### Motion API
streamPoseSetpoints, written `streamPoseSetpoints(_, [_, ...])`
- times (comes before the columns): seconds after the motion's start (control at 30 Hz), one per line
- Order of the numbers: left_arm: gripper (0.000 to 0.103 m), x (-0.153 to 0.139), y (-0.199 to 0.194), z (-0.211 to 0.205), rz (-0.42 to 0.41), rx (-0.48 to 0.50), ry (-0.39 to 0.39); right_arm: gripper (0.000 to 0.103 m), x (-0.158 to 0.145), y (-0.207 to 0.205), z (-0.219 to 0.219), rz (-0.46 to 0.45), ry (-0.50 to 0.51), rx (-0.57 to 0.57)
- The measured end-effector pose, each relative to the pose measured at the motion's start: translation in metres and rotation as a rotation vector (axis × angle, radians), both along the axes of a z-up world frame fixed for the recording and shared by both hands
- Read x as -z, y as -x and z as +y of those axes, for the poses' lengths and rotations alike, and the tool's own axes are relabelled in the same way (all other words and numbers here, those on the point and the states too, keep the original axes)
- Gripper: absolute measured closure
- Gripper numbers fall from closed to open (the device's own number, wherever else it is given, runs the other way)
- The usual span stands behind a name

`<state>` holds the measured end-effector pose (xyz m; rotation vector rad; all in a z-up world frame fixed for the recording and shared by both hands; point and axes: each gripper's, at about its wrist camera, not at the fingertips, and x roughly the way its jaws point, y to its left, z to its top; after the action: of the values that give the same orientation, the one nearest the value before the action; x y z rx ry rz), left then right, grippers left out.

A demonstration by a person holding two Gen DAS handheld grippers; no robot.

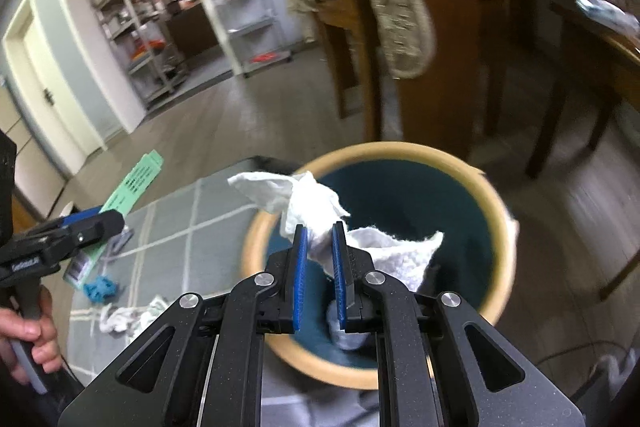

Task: Collect trash
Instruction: 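Carry the COLTALIN box and tissue over the bin and open both grippers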

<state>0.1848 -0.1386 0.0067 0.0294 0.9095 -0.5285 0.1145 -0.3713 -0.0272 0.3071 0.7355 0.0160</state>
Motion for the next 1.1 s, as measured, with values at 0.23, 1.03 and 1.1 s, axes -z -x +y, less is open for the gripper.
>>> streamPoseSetpoints(0.23, [0.028,0.013,-0.009,-0.059,0.022,0.104,0.01,0.089,0.0,0.011,-0.021,0.011,0.006,0.066])
streamPoseSetpoints(1.03, [0.014,0.042,-0.022,-0.103,0.098,0.186,0.0,0.089,0.017,0.007,-0.042,0.093,0.001,0.11])
streamPoseSetpoints(1.1, [0.014,0.04,-0.022,-0.094,0.096,0.17,0.001,0.089,0.018,0.005,-0.043,0.097,0.003,0.105])
